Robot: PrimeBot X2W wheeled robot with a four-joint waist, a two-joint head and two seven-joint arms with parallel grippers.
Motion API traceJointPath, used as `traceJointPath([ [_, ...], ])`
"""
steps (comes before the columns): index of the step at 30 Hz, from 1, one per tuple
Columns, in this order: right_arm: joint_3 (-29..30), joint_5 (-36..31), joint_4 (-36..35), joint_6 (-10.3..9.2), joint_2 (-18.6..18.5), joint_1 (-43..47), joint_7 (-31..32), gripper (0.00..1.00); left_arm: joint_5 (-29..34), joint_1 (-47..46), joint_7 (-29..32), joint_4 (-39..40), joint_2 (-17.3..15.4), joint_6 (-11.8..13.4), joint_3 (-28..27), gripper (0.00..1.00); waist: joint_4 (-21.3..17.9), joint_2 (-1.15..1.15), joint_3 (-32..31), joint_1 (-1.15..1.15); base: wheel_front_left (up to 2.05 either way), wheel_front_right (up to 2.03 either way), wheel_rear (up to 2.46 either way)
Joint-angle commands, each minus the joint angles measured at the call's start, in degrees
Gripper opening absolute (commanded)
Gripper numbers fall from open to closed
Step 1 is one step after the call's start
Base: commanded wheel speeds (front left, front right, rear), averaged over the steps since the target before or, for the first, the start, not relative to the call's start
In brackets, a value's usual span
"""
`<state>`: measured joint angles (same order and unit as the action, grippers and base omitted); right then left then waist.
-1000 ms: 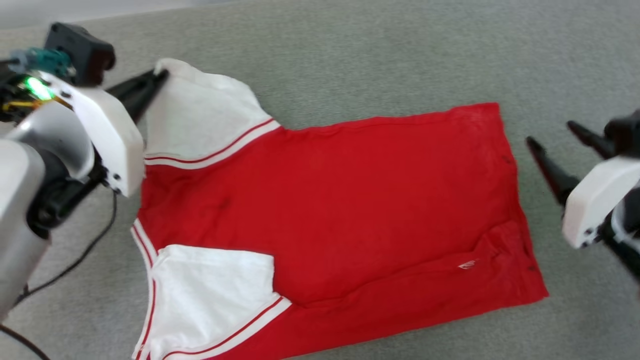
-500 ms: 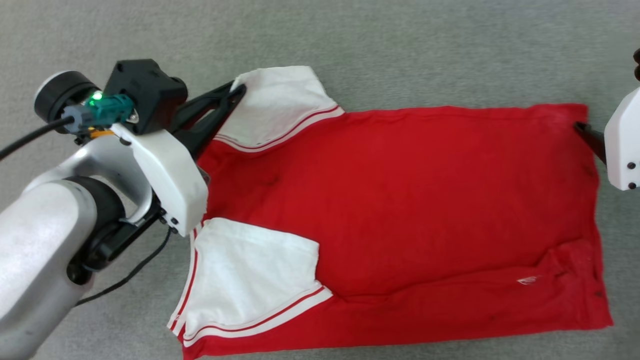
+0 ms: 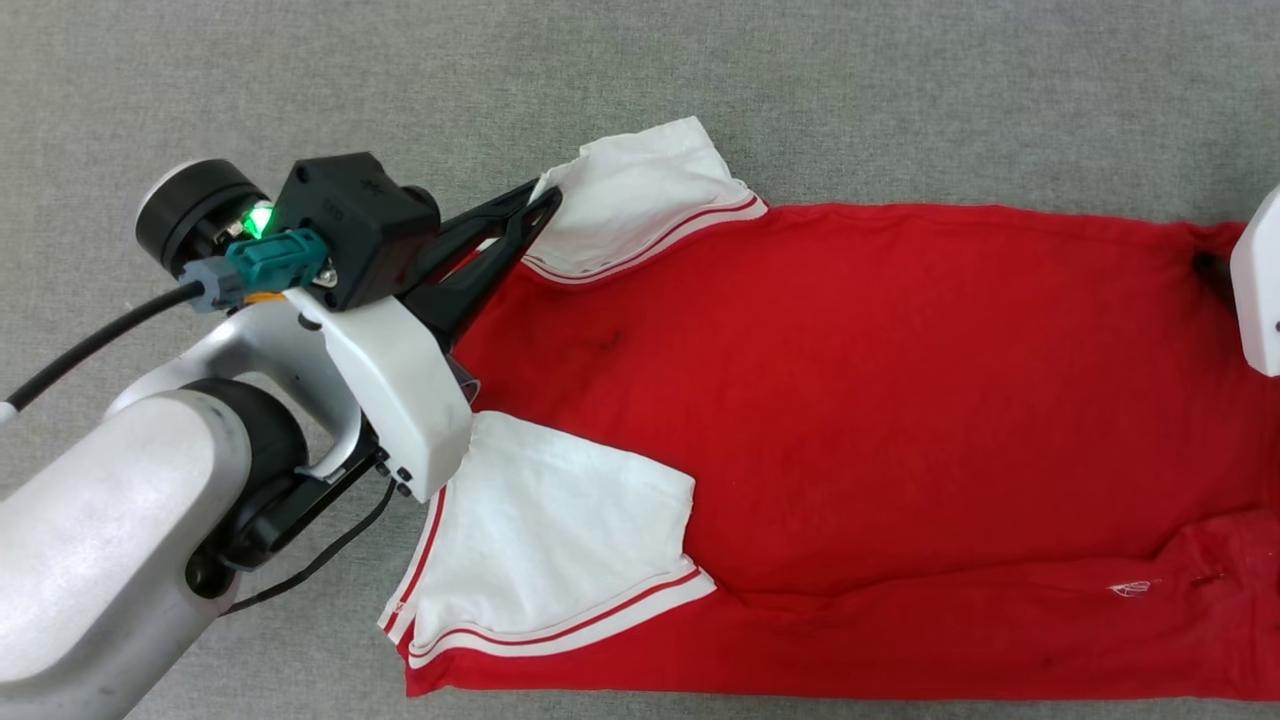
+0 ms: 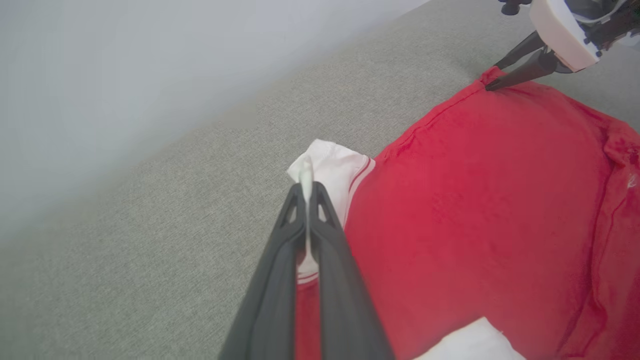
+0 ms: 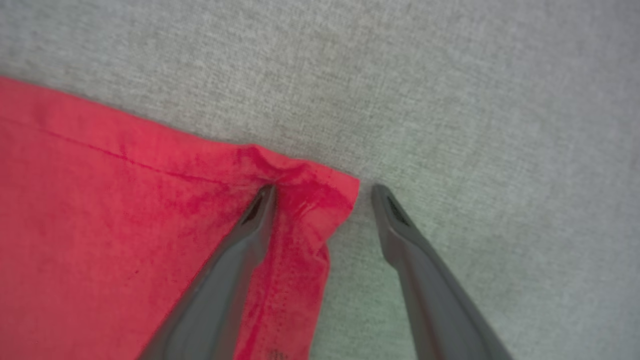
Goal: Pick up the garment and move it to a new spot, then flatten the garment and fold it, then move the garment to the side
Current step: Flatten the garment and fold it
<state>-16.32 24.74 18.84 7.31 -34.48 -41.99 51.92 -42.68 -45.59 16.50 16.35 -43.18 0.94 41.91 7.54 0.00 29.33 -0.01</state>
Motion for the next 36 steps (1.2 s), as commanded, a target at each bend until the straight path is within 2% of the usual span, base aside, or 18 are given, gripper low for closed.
traceJointPath([
  [1, -3.5, 0.7, 3.1, 0.32, 3.0, 3.9, 1.2, 0.75, -0.2, 0.8, -0.3, -0.3, 0.1, 0.1, 0.0, 0.0, 0.1, 0.0, -0.1, 0.01, 0.0, 0.0, 0.0],
  [2, -4.0, 0.9, 3.2, 0.34, 2.9, 4.2, 1.4, 0.41, -0.3, 0.8, -0.5, -0.5, 0.1, 0.1, 0.0, 0.0, 0.1, 0.0, -0.2, 0.01, 0.0, 0.0, 0.0],
  [3, -4.3, 0.9, 3.4, 0.39, 2.8, 4.3, 1.3, 0.0, -0.3, 0.9, -0.7, -0.8, 0.2, 0.1, 0.0, 0.0, 0.1, 0.0, -0.4, 0.01, 0.0, 0.0, 0.0],
  [9, -3.0, 1.0, 4.2, 0.24, 2.2, 4.0, -1.9, 0.0, -2.0, 3.0, -2.1, -2.6, 0.6, 0.4, -0.4, 0.0, -0.7, 0.0, -2.8, 0.01, 0.0, 0.0, 0.0],
  [19, 0.5, 4.2, 3.2, 0.16, 3.0, 5.0, -8.7, 0.0, -4.0, 9.9, -5.7, -4.8, -3.0, 2.3, -1.9, 0.0, -2.9, 0.0, -10.4, 0.01, 0.0, 0.0, 0.0],
  [28, 3.9, 7.5, -2.2, 0.16, 1.4, 14.6, -12.8, 0.0, -6.8, 18.6, -8.2, -3.7, -6.4, 4.5, -2.2, 0.0, -3.6, 0.0, -16.7, 0.01, 0.0, 0.0, 0.0],
  [36, 7.2, 8.2, -10.6, 0.16, 1.8, 26.6, -12.6, 0.0, -8.6, 27.9, -10.3, -3.5, -9.9, 6.3, -1.2, 0.0, -4.0, 0.0, -18.3, 0.01, 0.0, 0.0, 0.0],
])
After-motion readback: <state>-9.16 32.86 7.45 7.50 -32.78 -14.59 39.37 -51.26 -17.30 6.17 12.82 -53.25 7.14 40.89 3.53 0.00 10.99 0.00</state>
